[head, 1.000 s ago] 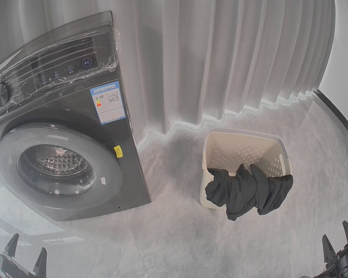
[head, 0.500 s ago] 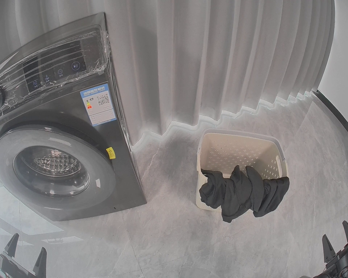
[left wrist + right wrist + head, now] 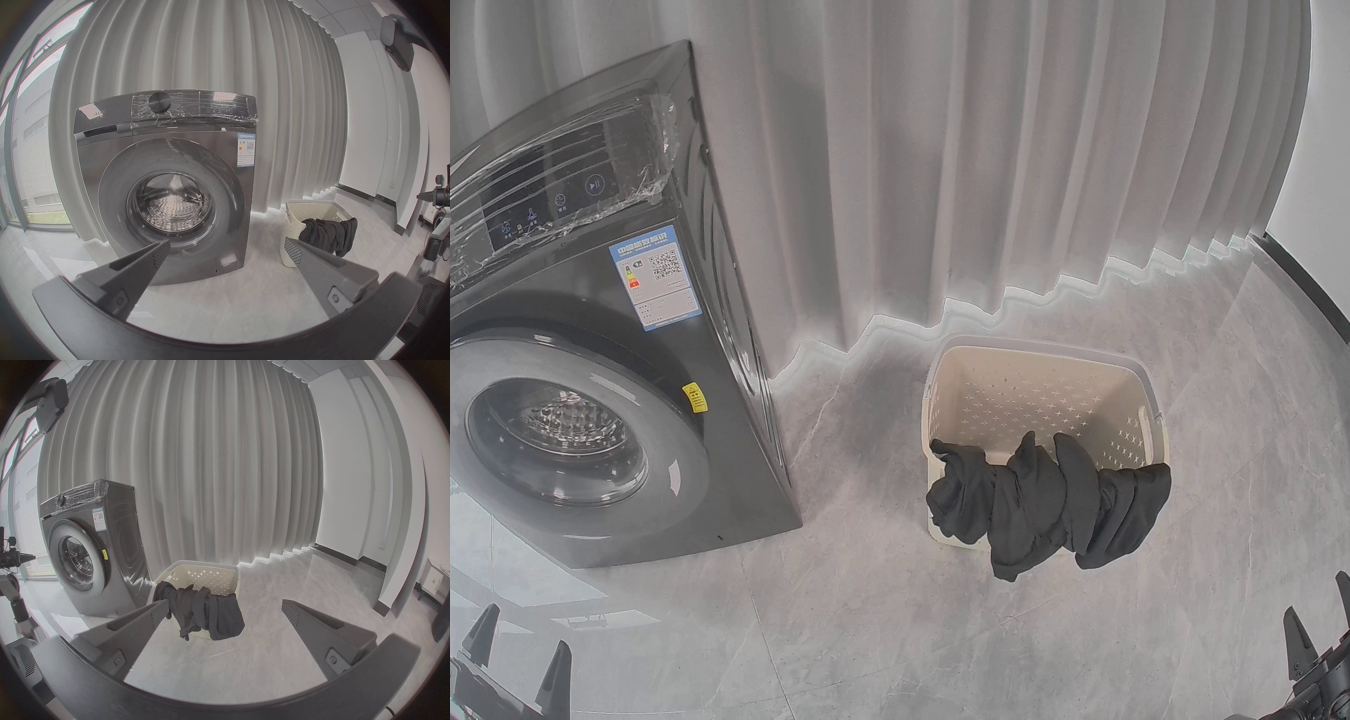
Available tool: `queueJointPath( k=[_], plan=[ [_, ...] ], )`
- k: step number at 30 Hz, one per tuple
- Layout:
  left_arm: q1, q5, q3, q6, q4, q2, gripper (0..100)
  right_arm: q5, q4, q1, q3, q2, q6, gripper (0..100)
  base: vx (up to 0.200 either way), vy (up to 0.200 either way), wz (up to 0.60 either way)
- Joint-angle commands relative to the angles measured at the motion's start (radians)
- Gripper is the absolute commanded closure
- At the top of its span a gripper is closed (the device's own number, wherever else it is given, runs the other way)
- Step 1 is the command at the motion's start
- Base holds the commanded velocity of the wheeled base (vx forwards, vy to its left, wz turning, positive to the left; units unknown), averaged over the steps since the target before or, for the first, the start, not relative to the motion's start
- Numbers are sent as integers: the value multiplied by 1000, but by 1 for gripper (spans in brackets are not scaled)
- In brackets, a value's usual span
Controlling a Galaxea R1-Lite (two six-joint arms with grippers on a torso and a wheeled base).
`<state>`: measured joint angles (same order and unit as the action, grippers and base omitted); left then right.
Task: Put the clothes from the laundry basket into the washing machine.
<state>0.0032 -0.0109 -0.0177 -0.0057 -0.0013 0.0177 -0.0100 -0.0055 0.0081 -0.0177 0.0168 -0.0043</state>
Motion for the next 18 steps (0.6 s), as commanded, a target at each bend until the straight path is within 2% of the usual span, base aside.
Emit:
queueJointPath(
  k=[1,2,8,17,18],
  plan=[
    [0,0,18,0,0,-15,0,-1,-1,0,18,-8,0,0,0,0,0],
    [0,0,18,0,0,-15,0,-1,-1,0,18,-8,0,0,0,0,0],
    [0,0,18,0,0,-15,0,-1,-1,0,18,-8,0,0,200,0,0],
    [0,0,18,0,0,-15,0,-1,-1,0,18,-8,0,0,0,0,0],
    [0,0,18,0,0,-15,0,-2,-1,0,18,-8,0,0,200,0,0]
  ],
)
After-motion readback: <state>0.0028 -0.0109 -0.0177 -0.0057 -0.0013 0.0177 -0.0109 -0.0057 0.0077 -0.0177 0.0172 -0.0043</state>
